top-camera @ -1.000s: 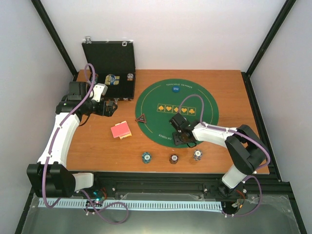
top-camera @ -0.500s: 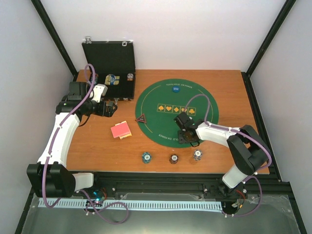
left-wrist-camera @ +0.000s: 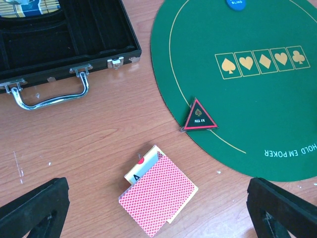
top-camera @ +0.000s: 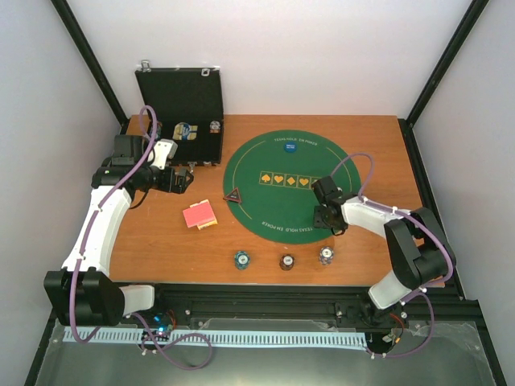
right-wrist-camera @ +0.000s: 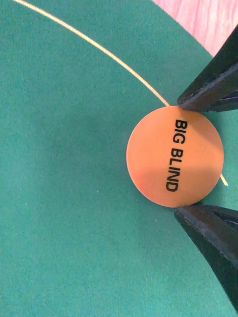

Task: Distribute texas hold em gaming equipment

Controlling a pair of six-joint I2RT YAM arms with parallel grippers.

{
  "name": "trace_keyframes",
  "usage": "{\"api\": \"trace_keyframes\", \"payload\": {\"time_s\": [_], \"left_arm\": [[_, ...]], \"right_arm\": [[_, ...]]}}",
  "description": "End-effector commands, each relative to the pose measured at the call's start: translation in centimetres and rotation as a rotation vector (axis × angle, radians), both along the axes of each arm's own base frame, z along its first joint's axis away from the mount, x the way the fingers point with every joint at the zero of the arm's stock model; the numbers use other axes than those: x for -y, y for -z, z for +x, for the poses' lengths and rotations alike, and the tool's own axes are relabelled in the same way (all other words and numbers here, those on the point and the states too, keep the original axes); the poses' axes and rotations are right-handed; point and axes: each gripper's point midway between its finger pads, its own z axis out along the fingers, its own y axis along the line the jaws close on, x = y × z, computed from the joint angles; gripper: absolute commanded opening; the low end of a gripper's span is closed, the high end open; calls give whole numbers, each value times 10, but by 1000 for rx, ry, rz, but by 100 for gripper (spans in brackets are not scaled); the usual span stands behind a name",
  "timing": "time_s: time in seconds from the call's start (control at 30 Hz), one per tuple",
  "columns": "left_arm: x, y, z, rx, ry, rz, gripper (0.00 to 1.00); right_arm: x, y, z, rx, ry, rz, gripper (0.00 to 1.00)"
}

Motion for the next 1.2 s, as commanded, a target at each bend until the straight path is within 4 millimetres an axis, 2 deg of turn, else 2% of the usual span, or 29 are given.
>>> {"api": "trace_keyframes", "payload": {"time_s": [0.0,0.1,0.23,0.3,0.4,0.5,0.63,0.77,0.93,1.07,1.17], "left_arm": [[-2,-24,1,54,-9,-1,100],[-2,-25,1,55,-9,-4,100],[-1,-25,1,51,-10,-7,100],[-1,-25,1,51,-10,-6,100],[-2,-23,1,45,-15,-4,100],[-2,-22,1,43,-17,-4,100],[-3,-23,2,43,-21,-5,100],[-4,-24,3,43,-23,1,100],[-4,-23,3,40,-24,6,100],[-4,-24,2,44,-22,9,100],[-5,-25,2,47,-22,12,100]], "right_arm": [[17,-1,-2,-2,27,-51,53],[16,-9,0,15,23,-51,58],[5,-41,4,96,-28,-81,70],[-11,-62,3,139,-82,-94,72],[-47,-92,-3,195,-181,-86,77],[-90,-104,-24,194,-291,-40,79],[-149,-111,-62,185,-460,37,85],[-199,-106,-107,137,-639,106,91],[-240,-104,-140,83,-787,172,96],[-261,-105,-150,59,-860,199,98],[-268,-98,-152,29,-879,198,97]]}}
